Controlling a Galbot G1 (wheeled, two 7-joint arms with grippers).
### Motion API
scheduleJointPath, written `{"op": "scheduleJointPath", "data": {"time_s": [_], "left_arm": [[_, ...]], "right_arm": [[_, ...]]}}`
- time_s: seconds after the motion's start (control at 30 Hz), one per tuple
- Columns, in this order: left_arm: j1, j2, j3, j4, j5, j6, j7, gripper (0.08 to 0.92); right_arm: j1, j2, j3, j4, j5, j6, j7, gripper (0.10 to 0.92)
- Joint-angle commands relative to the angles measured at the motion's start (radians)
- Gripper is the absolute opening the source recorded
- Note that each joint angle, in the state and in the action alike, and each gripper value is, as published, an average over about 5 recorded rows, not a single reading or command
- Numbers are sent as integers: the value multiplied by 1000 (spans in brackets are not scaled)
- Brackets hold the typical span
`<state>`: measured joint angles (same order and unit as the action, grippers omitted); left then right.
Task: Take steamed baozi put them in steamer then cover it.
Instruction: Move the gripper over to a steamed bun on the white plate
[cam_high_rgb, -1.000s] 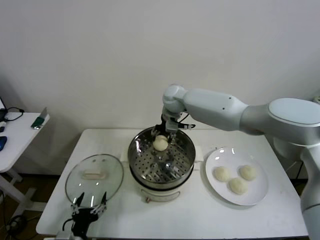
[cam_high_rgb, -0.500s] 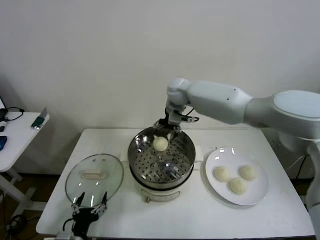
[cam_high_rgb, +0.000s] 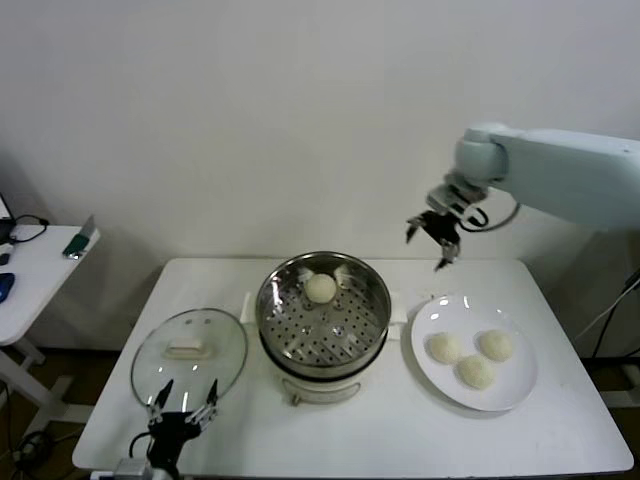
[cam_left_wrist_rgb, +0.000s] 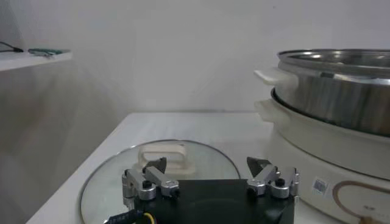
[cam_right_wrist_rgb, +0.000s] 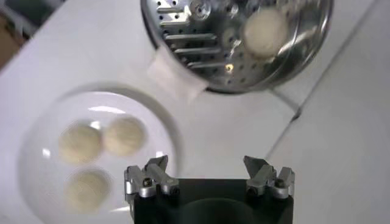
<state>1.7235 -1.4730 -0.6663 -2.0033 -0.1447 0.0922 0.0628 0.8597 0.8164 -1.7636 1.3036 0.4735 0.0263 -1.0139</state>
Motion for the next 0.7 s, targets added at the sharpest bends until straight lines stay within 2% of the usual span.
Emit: {"op": "scheduleJointPath", "data": {"time_s": [0.03, 0.37, 0.7], "left_arm": [[-3, -2, -6, -2, 0, -1, -1, 823], [5, -9, -12, -1, 5, -7, -1, 823], [13, -12, -18, 1, 6, -13, -1, 823]], "right_arm": [[-115, -247, -22, 201, 50, -302, 100, 823], [-409, -197, 222, 75, -39, -346, 170, 823], [-556, -126, 335, -12, -101, -370, 211, 823]]}}
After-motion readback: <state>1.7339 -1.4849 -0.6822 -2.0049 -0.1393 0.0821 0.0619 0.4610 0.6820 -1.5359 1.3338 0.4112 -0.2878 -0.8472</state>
